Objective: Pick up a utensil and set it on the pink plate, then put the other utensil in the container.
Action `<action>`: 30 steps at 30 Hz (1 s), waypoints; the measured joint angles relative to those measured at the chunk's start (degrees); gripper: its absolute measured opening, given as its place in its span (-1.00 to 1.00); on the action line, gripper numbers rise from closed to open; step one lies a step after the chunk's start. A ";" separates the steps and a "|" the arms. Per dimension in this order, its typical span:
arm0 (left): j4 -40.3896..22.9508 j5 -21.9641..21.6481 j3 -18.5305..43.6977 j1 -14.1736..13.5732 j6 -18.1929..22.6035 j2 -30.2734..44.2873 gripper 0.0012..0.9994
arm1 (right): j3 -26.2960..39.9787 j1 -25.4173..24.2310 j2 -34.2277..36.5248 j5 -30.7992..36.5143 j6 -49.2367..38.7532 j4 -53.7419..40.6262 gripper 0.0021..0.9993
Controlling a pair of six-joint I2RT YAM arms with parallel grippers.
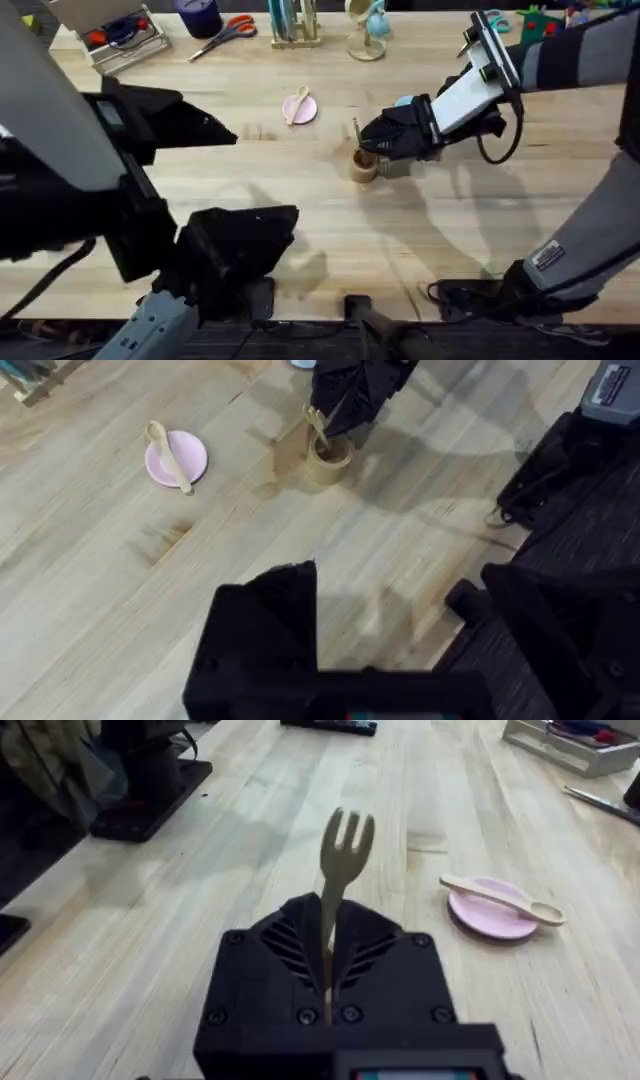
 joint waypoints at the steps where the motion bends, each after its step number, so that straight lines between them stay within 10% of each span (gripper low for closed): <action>1: 0.00 0.00 0.00 0.00 0.00 0.00 0.99 | 0.00 0.00 0.00 0.01 0.00 0.01 -0.94; 7: 0.00 0.01 0.00 0.00 0.00 0.00 0.99 | 0.00 0.00 0.00 0.17 0.18 0.02 -0.85; 30: -0.02 -0.04 0.00 0.00 0.00 0.00 0.99 | 5.16 -0.06 0.00 0.02 0.33 -14.51 0.57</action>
